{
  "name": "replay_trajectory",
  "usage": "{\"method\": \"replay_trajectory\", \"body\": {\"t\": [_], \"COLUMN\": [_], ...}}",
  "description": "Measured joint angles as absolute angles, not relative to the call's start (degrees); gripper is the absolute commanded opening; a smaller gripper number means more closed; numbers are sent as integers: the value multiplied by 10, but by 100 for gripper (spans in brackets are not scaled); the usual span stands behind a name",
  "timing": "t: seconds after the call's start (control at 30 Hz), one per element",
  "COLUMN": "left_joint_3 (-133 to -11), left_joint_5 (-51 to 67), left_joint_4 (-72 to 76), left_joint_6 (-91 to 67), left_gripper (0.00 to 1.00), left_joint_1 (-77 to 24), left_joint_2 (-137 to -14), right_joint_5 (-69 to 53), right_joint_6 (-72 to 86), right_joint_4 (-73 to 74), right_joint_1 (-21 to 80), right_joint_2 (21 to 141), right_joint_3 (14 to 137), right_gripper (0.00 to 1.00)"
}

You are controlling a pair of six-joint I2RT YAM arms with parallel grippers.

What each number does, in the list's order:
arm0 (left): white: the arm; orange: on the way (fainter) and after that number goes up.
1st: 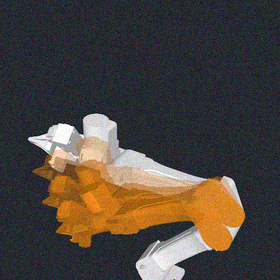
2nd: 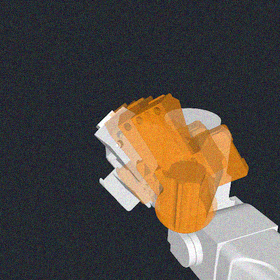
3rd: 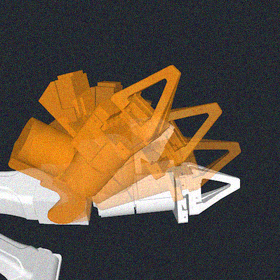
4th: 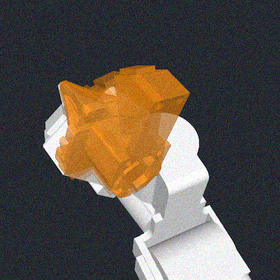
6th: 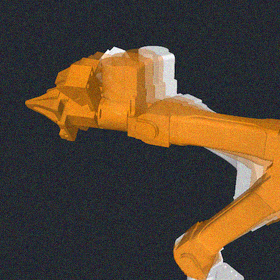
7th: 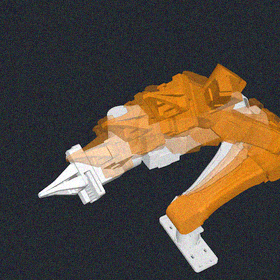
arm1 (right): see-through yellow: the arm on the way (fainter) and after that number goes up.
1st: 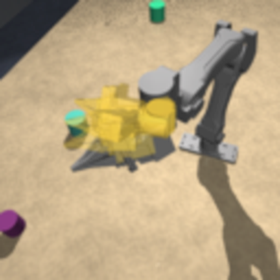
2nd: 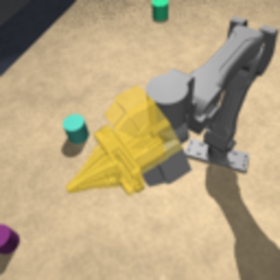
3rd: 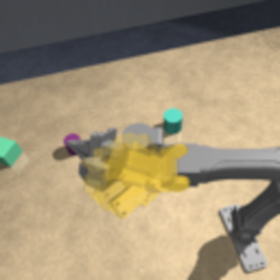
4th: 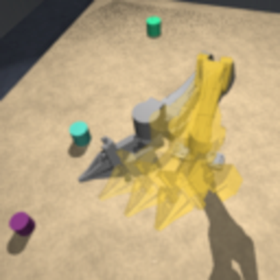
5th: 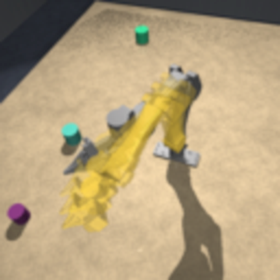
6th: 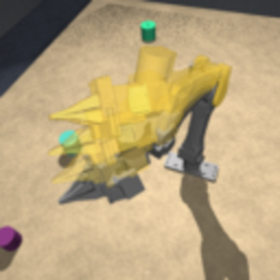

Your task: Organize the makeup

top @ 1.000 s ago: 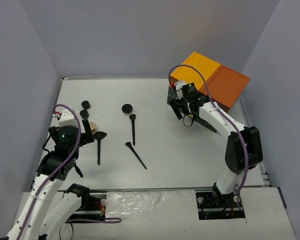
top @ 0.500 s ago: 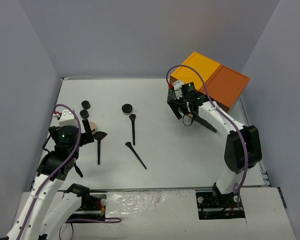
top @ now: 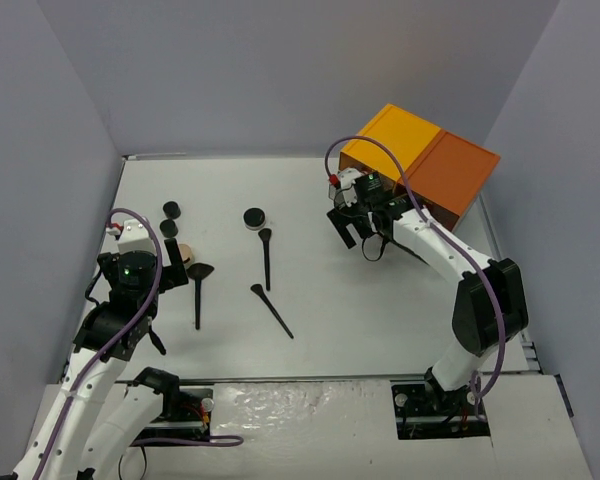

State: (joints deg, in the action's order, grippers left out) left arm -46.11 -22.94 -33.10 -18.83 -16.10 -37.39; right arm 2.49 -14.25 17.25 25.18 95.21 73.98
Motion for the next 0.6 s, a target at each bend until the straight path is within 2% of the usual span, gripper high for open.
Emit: {"method": "replay_trajectory", "body": {"t": [0.6], "left_joint_3": [-461], "left_joint_5": [-229], "left_joint_4": [-331], "left_joint_6": [-188], "left_gripper": [97], "left_joint_1": [-161], "left_joint_2": [-379], "right_joint_5": [13], "right_joint_6": [-58], "right_joint_4": [194], "right_joint_1": [345], "right_joint_2": [881], "right_joint_3": [677], "right_gripper": [99]}}
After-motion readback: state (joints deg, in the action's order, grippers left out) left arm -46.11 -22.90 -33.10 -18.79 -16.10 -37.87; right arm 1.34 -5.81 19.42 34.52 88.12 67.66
